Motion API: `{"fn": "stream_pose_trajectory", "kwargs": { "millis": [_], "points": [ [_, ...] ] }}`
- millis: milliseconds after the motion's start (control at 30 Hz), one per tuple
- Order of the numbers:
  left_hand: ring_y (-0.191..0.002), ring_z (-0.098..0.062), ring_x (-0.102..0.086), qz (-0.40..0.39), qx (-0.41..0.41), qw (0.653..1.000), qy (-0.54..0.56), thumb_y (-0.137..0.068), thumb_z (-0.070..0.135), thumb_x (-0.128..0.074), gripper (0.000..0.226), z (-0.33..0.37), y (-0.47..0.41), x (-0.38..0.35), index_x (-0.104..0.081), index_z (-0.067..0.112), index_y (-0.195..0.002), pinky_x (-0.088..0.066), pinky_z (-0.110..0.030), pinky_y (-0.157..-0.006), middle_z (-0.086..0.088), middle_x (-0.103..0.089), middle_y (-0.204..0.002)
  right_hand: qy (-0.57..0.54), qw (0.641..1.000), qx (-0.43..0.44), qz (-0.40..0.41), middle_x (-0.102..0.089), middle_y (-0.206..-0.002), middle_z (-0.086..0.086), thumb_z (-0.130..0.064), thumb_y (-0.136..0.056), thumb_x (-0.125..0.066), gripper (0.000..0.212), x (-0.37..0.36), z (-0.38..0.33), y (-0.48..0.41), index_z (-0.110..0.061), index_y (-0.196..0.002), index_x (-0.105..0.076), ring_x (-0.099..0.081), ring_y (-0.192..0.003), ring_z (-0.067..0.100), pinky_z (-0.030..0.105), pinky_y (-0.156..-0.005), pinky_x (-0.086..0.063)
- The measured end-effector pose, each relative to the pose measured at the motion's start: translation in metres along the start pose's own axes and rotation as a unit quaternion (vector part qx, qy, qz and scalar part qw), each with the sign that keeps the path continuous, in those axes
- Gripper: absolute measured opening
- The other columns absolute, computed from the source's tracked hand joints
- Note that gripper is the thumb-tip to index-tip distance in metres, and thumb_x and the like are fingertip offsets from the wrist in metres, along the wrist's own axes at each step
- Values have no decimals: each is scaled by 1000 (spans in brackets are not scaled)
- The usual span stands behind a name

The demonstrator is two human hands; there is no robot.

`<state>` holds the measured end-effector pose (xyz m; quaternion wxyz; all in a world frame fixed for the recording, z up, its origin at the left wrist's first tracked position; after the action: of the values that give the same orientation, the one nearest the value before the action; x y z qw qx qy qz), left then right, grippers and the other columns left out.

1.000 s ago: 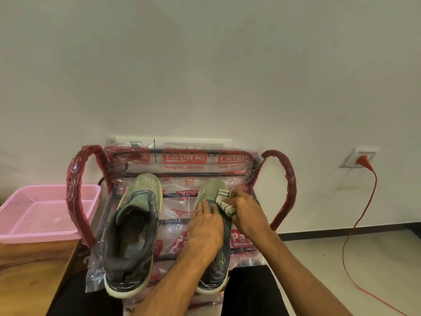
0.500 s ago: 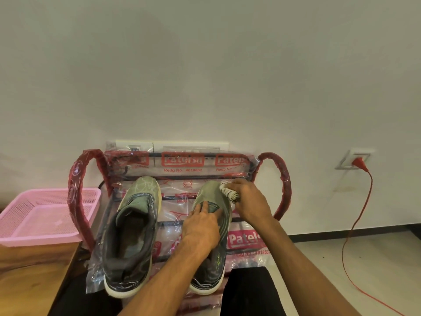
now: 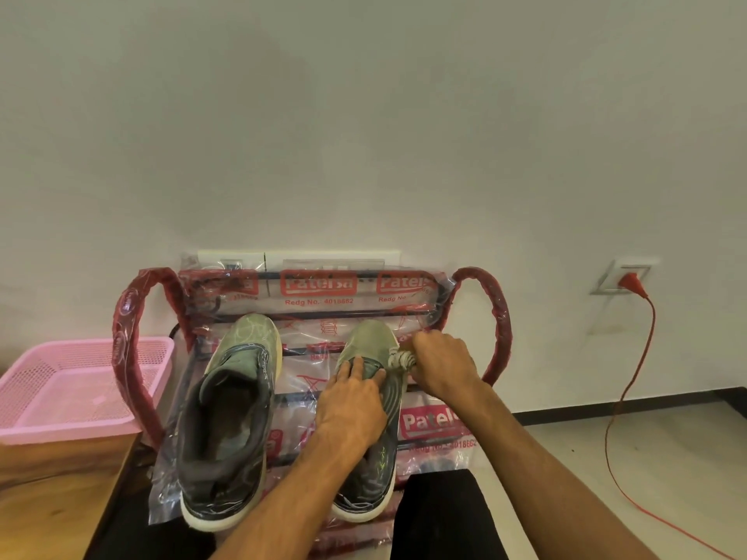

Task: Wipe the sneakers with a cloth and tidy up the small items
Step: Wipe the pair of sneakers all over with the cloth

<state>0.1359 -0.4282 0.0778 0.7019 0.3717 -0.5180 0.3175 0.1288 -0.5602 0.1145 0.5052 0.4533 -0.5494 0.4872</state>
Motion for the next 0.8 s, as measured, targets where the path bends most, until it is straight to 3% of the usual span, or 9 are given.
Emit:
{"fn": "stream_pose_trajectory", "kwargs": {
  "millis": [100, 233, 433, 500, 600, 700, 800],
  "points": [
    [-150, -27, -4, -6, 1, 1000, 12, -104, 30, -34, 54, -2, 0, 1, -15, 30, -155, -11, -43, -122, -10, 0, -163, -62, 997, 2, 35, -69, -115, 3, -13, -88, -66, 36, -2, -1, -7, -23, -122, -64, -65, -101, 22, 35, -87, -52],
    [-150, -27, -5, 7, 5, 1000, 10, -103, 28, -37, 56, -1, -1, 1, -16, 26, -155, -11, -42, -122, -10, -1, -163, -107, 994, 4, -3, -69, -116, 3, -9, -83, -67, 47, -23, 3, 5, -26, -126, -63, -65, -101, 23, 36, -84, -52],
    [-150, -27, -5, 15, 0, 1000, 14, -102, 28, -40, 58, -1, -1, -2, -15, 28, -155, -12, -41, -122, -11, -2, -163, -147, 981, 4, -126, -71, -89, -2, -18, -84, -68, 12, -4, 21, 5, -22, -95, -71, -64, -75, 14, 37, -73, -58],
    [-150, -27, -7, 16, -1, 1000, 15, -102, 28, -41, 57, -2, 0, -1, -17, 28, -154, -13, -42, -122, -11, -3, -163, -164, 983, -23, -74, -70, -91, 0, -14, -86, -66, 15, 7, 21, -1, -20, -99, -71, -63, -76, 15, 37, -73, -58],
    [-150, -28, -8, 15, -2, 1000, 18, -102, 28, -40, 56, -2, -1, -2, -20, 29, -154, -15, -42, -122, -13, -5, -163, -197, 978, -51, 37, -71, -106, 3, -6, -89, -60, 36, 9, 10, -10, -25, -119, -67, -66, -88, 21, 40, -81, -56],
    [-149, -27, -9, 22, 0, 999, 36, -101, 28, -40, 55, -3, -1, -1, -22, 28, -153, -15, -41, -122, -12, -6, -163, -160, 987, -15, -3, -68, -118, 6, -8, -88, -61, 48, -9, -7, -10, -26, -132, -57, -64, -103, 25, 37, -89, -52],
    [-149, -27, -11, 36, 2, 999, 41, -101, 26, -40, 56, -3, 0, -1, -23, 24, -154, -15, -40, -122, -11, -9, -163, -119, 993, -4, -6, -68, -118, 7, -10, -87, -63, 46, -20, -12, -3, -23, -131, -58, -64, -104, 26, 35, -87, -49]
  ]
}}
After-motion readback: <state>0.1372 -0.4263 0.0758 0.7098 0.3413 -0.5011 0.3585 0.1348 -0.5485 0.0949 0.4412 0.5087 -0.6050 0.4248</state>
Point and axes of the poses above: each hand's wrist, its own y-axis away from the middle knuckle, its own x-axis out of the back of the hand, z = x × y, the point moved 3 cm from there along -y, towards the middle knuckle
